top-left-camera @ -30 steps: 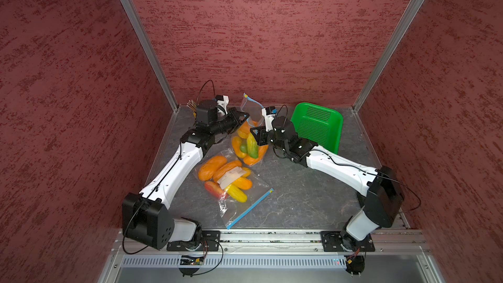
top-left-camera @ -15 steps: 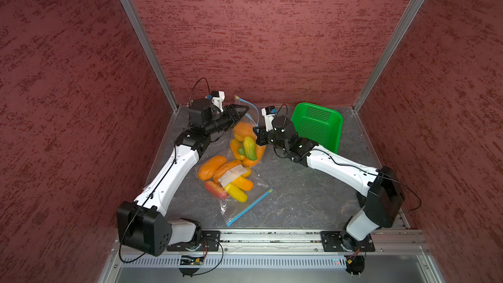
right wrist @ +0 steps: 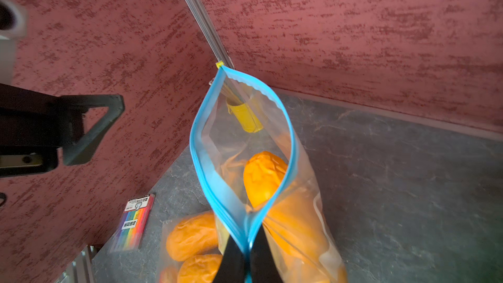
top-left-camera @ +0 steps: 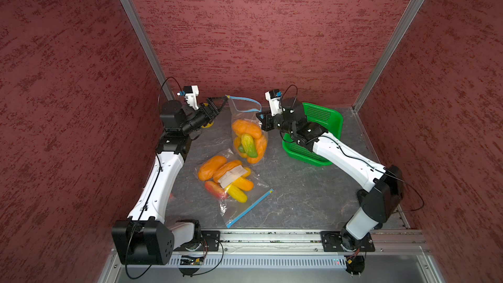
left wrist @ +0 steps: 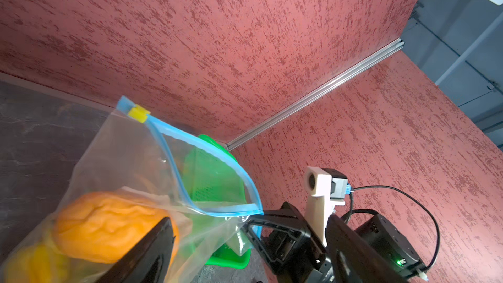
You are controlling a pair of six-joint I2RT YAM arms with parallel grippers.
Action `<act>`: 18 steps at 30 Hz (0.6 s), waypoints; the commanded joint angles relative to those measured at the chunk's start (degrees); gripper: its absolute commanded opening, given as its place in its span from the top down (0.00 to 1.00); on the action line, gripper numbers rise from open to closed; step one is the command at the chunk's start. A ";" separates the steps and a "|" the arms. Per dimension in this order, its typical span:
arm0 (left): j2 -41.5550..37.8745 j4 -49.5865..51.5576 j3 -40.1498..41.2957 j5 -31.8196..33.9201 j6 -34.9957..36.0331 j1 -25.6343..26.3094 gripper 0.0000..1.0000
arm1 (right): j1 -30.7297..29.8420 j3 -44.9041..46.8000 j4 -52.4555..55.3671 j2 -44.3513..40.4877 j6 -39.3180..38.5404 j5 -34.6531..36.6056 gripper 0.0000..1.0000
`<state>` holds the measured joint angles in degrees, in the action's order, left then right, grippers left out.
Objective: Place the mango in a zip-top bag and seal the zipper
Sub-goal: Zip the zipper on the zipper food storage bag.
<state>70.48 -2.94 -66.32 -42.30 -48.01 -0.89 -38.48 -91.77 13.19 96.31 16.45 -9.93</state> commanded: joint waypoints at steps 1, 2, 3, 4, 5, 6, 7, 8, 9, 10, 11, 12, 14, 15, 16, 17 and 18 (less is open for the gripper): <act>0.44 -3.43 0.92 -2.86 4.74 -1.45 0.11 | 0.33 -4.17 3.44 0.74 -6.72 -7.49 1.00; 0.91 -5.44 1.61 -3.44 5.09 -2.07 0.11 | 0.50 -5.30 4.70 1.06 -7.84 -8.46 1.00; 1.33 -6.91 2.27 -3.57 5.41 -2.57 0.11 | 0.64 -6.49 6.08 1.60 -8.93 -8.99 1.00; 1.81 -8.60 3.17 -3.79 5.63 -3.31 0.11 | 0.69 -7.82 8.04 2.09 -9.96 -8.74 1.00; 2.26 -10.72 4.07 -3.84 5.69 -3.92 0.11 | 0.82 -9.12 9.91 2.68 -10.85 -7.81 1.00; 2.75 -12.46 4.88 -3.84 5.64 -4.36 0.11 | 0.99 -9.82 11.11 2.88 -11.51 -6.84 1.00; 3.27 -14.14 5.53 -3.93 5.82 -4.77 0.11 | 1.19 -10.24 12.07 3.00 -12.14 -6.14 1.00; 3.88 -15.24 5.85 -4.25 6.37 -5.08 0.11 | 1.45 -10.07 12.44 2.67 -12.59 -5.97 1.00; 4.37 -15.54 5.89 -4.57 7.08 -5.35 0.11 | 1.71 -9.80 12.56 2.32 -12.99 -5.97 1.00; 4.89 -15.54 5.64 -5.01 8.06 -5.49 0.12 | 1.98 -9.47 12.65 2.00 -13.53 -6.33 1.00; 5.67 -15.44 5.18 -6.22 8.82 -5.75 0.13 | 2.32 -9.06 12.69 1.61 -14.21 -6.98 1.00; 6.28 -15.50 4.67 -7.26 9.25 -6.03 0.14 | 2.55 -9.02 13.02 1.40 -14.71 -7.39 1.00; 7.53 -17.42 4.57 -8.47 10.16 -6.43 0.14 | 3.13 -9.46 13.99 1.25 -16.00 -7.86 1.00; 7.88 -18.74 4.76 -8.85 10.38 -6.49 0.14 | 3.31 -9.72 14.52 1.07 -16.57 -7.85 1.00; 8.30 -20.43 5.04 -9.14 10.65 -6.58 0.14 | 3.54 -9.99 14.90 0.92 -16.98 -7.68 1.00; 8.68 -22.01 5.23 -9.77 11.14 -6.59 0.13 | 3.91 -9.93 15.09 0.68 -17.33 -7.92 1.00; 8.94 -23.09 5.35 -10.20 11.62 -6.52 0.13 | 4.21 -9.80 15.26 0.46 -17.78 -8.27 1.00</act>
<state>78.98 -19.35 -60.84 -49.54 -39.33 -6.98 -35.03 -99.72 28.18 99.02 1.56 -16.53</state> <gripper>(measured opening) 0.869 0.053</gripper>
